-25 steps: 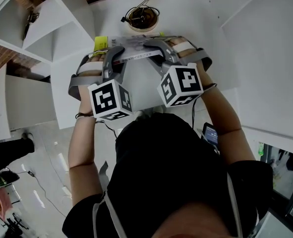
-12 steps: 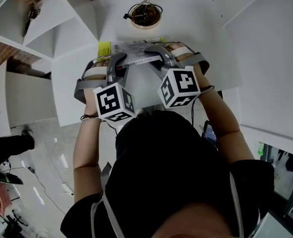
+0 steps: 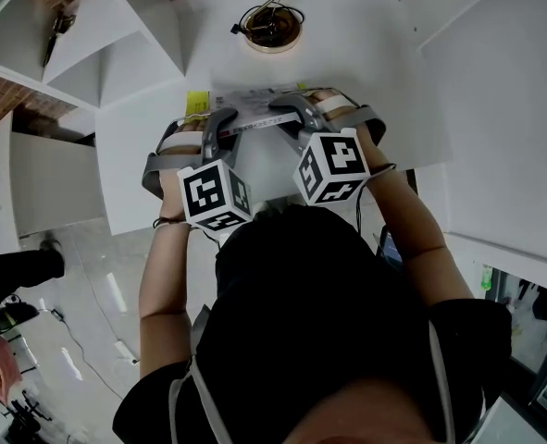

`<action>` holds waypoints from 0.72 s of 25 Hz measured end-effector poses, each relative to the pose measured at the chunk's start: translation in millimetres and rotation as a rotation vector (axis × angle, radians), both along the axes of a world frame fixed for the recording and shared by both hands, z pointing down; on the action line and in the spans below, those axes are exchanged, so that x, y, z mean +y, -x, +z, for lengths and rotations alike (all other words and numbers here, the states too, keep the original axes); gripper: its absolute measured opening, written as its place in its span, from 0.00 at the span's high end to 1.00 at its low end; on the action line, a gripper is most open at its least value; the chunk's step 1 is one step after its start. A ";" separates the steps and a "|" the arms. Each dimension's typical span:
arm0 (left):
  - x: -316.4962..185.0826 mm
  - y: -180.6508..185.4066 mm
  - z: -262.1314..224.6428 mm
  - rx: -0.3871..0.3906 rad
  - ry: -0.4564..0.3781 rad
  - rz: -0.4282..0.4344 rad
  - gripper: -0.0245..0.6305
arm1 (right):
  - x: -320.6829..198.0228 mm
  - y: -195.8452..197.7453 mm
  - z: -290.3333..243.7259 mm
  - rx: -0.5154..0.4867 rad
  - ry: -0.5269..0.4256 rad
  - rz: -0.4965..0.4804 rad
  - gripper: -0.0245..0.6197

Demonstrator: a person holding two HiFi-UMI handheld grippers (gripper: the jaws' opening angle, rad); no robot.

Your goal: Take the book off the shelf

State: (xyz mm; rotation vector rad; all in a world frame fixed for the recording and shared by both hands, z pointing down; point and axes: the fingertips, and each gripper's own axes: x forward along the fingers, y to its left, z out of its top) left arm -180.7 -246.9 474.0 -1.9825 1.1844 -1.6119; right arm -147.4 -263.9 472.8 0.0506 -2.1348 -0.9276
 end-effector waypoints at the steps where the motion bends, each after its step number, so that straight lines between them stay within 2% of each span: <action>1: 0.7 -0.1 1.4 0.001 0.005 0.000 0.84 | 0.6 -0.1 1.4 0.002 0.005 -0.002 0.85; 18: 3.2 0.2 18.9 0.016 0.049 -0.007 0.84 | 3.2 0.4 19.1 0.028 0.048 -0.011 0.85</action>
